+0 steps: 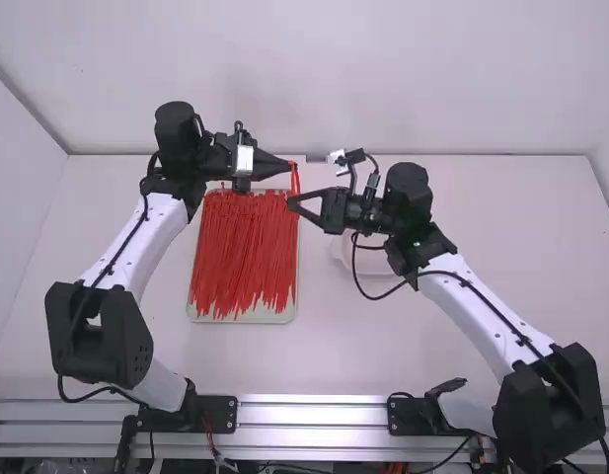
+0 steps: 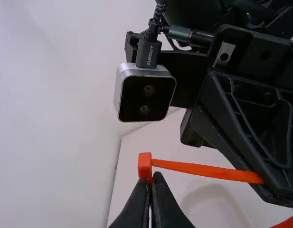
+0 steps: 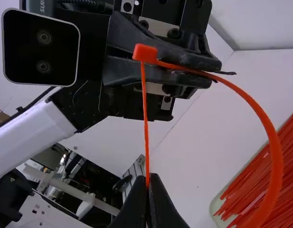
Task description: Fasten the cable tie
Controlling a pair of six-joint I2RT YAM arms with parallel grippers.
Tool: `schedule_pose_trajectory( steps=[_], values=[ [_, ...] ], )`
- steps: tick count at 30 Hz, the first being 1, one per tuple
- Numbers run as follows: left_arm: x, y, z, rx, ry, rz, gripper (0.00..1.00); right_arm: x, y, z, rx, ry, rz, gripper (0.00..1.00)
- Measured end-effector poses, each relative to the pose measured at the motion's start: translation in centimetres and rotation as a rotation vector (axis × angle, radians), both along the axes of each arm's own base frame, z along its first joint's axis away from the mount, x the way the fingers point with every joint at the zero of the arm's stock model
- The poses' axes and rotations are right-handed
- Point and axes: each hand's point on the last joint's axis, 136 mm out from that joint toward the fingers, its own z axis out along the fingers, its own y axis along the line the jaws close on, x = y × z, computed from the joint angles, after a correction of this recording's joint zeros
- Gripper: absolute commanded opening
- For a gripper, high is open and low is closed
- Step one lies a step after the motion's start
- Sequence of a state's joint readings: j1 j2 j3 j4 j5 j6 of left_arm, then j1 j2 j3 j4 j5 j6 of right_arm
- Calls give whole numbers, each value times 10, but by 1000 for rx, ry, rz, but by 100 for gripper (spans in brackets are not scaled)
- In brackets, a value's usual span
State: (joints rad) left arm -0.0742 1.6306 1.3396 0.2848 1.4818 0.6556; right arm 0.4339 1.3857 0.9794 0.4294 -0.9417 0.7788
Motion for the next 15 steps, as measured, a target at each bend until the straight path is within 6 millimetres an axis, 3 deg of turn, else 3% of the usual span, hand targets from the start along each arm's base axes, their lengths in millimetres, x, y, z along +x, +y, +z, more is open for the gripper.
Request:
schedule_pose_trajectory(
  steps=[15],
  values=[
    [0, 0, 0, 0, 0, 0, 2, -2, 2, 0, -1, 2, 5, 0]
  ],
)
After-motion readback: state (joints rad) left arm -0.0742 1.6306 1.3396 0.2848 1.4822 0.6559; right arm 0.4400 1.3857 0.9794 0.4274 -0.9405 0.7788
